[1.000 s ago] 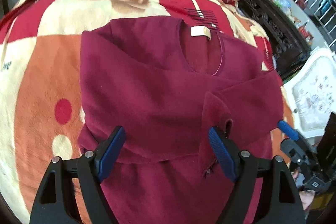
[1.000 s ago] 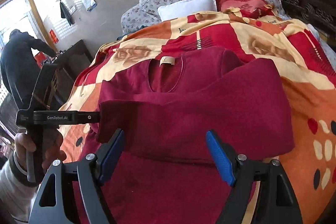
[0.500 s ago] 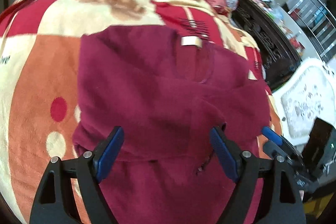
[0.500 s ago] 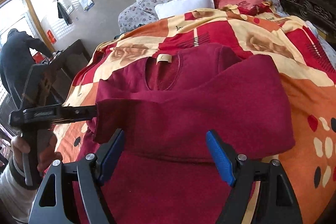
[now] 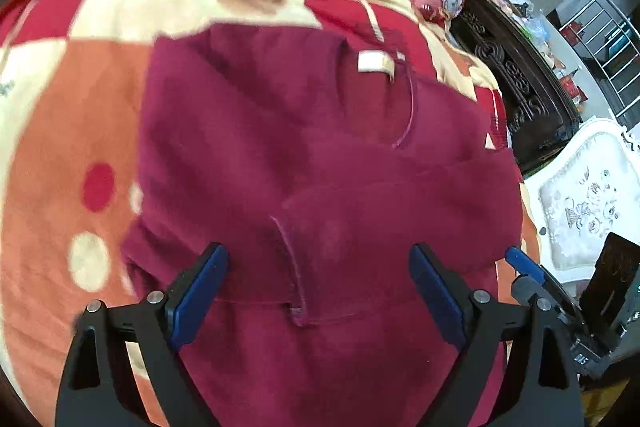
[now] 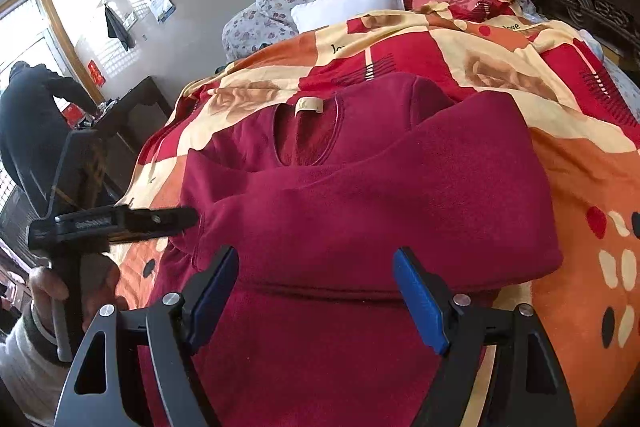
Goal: Fold small clothes
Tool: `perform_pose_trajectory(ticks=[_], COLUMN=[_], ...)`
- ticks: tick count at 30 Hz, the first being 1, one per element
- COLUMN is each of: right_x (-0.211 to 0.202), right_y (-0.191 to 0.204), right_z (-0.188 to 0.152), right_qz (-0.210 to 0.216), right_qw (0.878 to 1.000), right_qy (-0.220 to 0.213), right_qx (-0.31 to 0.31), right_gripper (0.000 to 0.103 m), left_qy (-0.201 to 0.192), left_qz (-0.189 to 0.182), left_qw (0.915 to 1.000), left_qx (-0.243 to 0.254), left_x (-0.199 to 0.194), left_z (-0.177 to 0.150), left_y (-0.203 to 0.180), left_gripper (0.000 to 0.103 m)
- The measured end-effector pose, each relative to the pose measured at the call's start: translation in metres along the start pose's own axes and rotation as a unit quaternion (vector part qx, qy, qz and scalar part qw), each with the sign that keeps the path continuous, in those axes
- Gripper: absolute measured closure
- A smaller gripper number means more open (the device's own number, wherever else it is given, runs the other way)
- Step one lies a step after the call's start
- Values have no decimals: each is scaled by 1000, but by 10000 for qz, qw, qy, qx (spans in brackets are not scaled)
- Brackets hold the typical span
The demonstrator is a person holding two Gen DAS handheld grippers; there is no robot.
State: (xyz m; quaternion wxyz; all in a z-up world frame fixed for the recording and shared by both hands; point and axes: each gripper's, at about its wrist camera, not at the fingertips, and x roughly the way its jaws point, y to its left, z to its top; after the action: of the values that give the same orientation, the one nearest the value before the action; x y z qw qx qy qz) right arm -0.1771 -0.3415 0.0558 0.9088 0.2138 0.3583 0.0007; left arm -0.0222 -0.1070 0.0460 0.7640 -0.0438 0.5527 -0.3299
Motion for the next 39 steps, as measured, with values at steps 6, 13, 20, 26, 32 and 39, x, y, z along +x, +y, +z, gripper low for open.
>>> perform_pose_trajectory(ticks=[6,13,20,26,32,39], right_x=[-2,-19,-47,4,51,21], right_y=[0,7,0,-11,-37,-8], right_z=[0,5,30,35,25,19], right_qz=[-49,-212,-674,-1245,-1590,-1520], right_qw=[10000,9997,9961,9913,9834,9847], right_qy=[2,-123,-564,163,786,533], right_qx=[78,12,-5,-390,-394,-671], right_gripper=[19,19,19,44,48,45], left_qy=[182,-452,-739,-229,-216,-359], left_qz=[296,227,952,1414,1635,1802], left_qw=[9968,9930,9883,9860,9828,9787], left_qx=[721,1066,930,851,829,917], left_x=[24,-21,-55,-16,-6,-6], left_z=[-6,9,37,21,14,10], left_y=[-33,-48,-5,18,17,13], left_gripper=[79,90,91,91,86,79])
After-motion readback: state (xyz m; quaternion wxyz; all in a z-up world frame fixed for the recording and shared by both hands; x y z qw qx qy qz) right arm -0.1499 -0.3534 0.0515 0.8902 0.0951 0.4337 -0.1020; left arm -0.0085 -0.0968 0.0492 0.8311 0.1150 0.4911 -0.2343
